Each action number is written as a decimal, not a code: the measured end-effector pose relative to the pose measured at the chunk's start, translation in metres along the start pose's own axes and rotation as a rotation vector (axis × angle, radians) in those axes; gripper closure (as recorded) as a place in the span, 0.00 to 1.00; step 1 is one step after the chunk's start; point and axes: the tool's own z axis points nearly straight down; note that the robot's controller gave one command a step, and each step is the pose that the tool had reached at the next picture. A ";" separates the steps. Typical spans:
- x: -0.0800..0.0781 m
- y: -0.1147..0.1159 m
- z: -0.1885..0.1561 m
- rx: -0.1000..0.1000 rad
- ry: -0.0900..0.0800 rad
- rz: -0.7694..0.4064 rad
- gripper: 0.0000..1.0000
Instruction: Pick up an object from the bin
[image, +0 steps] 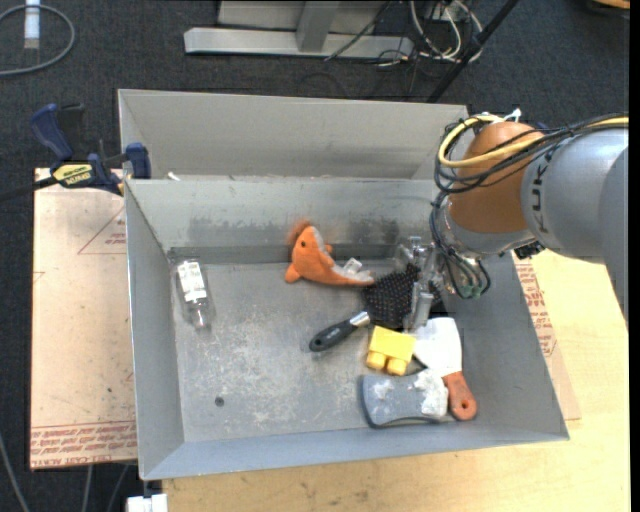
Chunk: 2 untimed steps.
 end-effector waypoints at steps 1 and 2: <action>0.001 0.000 -0.005 0.000 0.001 0.005 1.00; 0.001 0.000 -0.022 0.001 0.000 0.003 1.00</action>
Offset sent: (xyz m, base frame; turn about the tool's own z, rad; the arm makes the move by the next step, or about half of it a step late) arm 0.0000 0.0002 0.0242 0.0000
